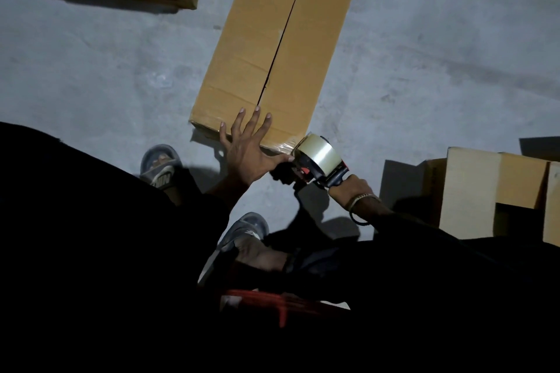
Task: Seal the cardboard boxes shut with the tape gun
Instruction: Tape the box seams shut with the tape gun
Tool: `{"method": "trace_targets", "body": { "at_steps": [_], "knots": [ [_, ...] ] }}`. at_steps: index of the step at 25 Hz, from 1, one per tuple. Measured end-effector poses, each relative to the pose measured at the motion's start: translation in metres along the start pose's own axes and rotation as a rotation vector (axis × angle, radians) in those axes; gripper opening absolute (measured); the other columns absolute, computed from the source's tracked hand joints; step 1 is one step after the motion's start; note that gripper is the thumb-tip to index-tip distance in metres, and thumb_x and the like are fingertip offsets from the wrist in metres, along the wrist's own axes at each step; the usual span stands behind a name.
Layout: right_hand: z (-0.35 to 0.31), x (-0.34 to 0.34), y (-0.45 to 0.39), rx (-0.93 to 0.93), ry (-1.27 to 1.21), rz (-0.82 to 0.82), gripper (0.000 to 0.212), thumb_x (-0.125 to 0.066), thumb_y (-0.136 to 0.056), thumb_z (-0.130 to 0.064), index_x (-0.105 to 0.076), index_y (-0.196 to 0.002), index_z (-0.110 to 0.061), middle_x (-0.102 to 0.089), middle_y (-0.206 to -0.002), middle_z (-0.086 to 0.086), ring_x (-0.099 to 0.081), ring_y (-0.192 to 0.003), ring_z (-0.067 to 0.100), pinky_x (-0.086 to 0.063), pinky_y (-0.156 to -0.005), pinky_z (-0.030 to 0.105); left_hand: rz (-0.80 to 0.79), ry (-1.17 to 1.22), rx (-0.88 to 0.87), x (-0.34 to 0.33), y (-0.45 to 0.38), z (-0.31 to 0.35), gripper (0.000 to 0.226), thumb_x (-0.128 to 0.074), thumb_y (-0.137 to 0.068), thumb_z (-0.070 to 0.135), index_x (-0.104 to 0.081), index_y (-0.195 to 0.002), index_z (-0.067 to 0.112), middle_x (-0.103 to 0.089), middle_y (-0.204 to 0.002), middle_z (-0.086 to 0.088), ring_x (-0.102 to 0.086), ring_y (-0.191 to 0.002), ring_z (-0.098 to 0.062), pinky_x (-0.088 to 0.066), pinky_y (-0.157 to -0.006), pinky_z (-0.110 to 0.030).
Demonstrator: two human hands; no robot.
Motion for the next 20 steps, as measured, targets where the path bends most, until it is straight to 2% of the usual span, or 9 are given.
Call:
{"method": "trace_targets", "body": {
  "at_steps": [2,5,8,11,13,17,18,20],
  "knots": [
    [0.002,-0.008,0.006,-0.019,-0.053,-0.014,0.049,-0.061,-0.082,-0.037,-0.06,-0.119,-0.006,-0.064,-0.118,0.02,-0.062,-0.108,0.04,-0.045,-0.081,0.035,-0.012,-0.01,0.006,0.002,-0.001,0.004,0.116,-0.044,-0.064,0.103,-0.029,-0.162,0.043,-0.02,-0.172,0.011,-0.006,-0.161,-0.022,0.001,-0.121,-0.066],
    [-0.001,-0.016,0.012,-0.032,-0.1,-0.05,0.042,-0.058,-0.078,-0.039,-0.062,-0.105,-0.007,-0.066,-0.105,0.014,-0.065,-0.098,0.037,-0.047,-0.078,0.035,-0.028,-0.046,0.015,0.004,0.002,0.002,0.115,-0.043,-0.066,0.103,-0.027,-0.162,0.042,-0.017,-0.173,0.012,-0.005,-0.161,-0.022,-0.001,-0.122,-0.067],
    [0.002,-0.02,0.015,-0.046,-0.127,-0.076,0.051,-0.054,-0.066,-0.043,-0.068,-0.101,-0.008,-0.072,-0.101,0.013,-0.068,-0.09,0.035,-0.052,-0.077,0.035,-0.03,-0.068,0.019,0.002,0.002,0.004,0.113,-0.046,-0.068,0.1,-0.026,-0.163,0.042,-0.016,-0.173,0.012,-0.005,-0.161,-0.023,-0.004,-0.121,-0.069],
    [-0.002,-0.005,0.015,-0.006,-0.033,-0.014,0.041,-0.06,-0.079,-0.039,-0.063,-0.104,-0.006,-0.064,-0.101,0.012,-0.065,-0.1,0.038,-0.048,-0.079,0.035,-0.016,-0.094,0.02,0.003,0.002,0.005,0.115,-0.044,-0.067,0.102,-0.025,-0.163,0.042,-0.016,-0.173,0.011,-0.004,-0.161,-0.023,-0.003,-0.121,-0.069],
    [-0.008,0.014,0.007,0.028,0.023,0.057,0.039,-0.063,-0.082,-0.038,-0.062,-0.108,-0.009,-0.061,-0.106,0.016,-0.064,-0.103,0.04,-0.047,-0.079,0.035,-0.042,-0.072,0.015,0.002,0.003,0.002,0.118,-0.043,-0.065,0.104,-0.024,-0.163,0.042,-0.015,-0.173,0.011,-0.003,-0.161,-0.023,-0.001,-0.121,-0.069],
    [0.026,0.042,-0.02,0.006,0.142,0.153,0.065,-0.055,-0.081,-0.063,-0.069,-0.119,-0.013,-0.069,-0.12,0.018,-0.067,-0.111,0.038,-0.054,-0.086,0.037,-0.01,-0.059,-0.004,0.0,0.001,0.004,0.117,-0.04,-0.064,0.105,-0.026,-0.163,0.043,-0.018,-0.173,0.012,-0.005,-0.161,-0.023,-0.002,-0.12,-0.07],
    [0.04,0.04,-0.023,-0.046,0.106,0.146,0.069,-0.055,-0.081,-0.064,-0.069,-0.123,-0.011,-0.068,-0.124,0.02,-0.065,-0.115,0.038,-0.054,-0.091,0.039,0.026,-0.082,-0.006,0.001,0.001,0.001,0.117,-0.037,-0.064,0.105,-0.027,-0.162,0.043,-0.019,-0.172,0.012,-0.005,-0.161,-0.023,-0.002,-0.12,-0.069],
    [0.059,0.041,-0.024,-0.164,0.061,0.128,0.066,-0.064,-0.084,-0.055,-0.066,-0.127,-0.005,-0.064,-0.131,0.024,-0.062,-0.119,0.041,-0.052,-0.095,0.041,-0.016,-0.141,0.01,-0.003,-0.006,-0.001,0.117,-0.03,-0.066,0.106,-0.024,-0.163,0.042,-0.017,-0.173,0.012,-0.005,-0.161,-0.024,-0.001,-0.12,-0.069]
  ]
}}
Point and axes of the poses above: each hand's wrist, its own y-axis away from the middle knuckle, its own x-axis out of the back of the hand, z = x × y, the point moved 10 cm from there along -y, towards the middle knuckle
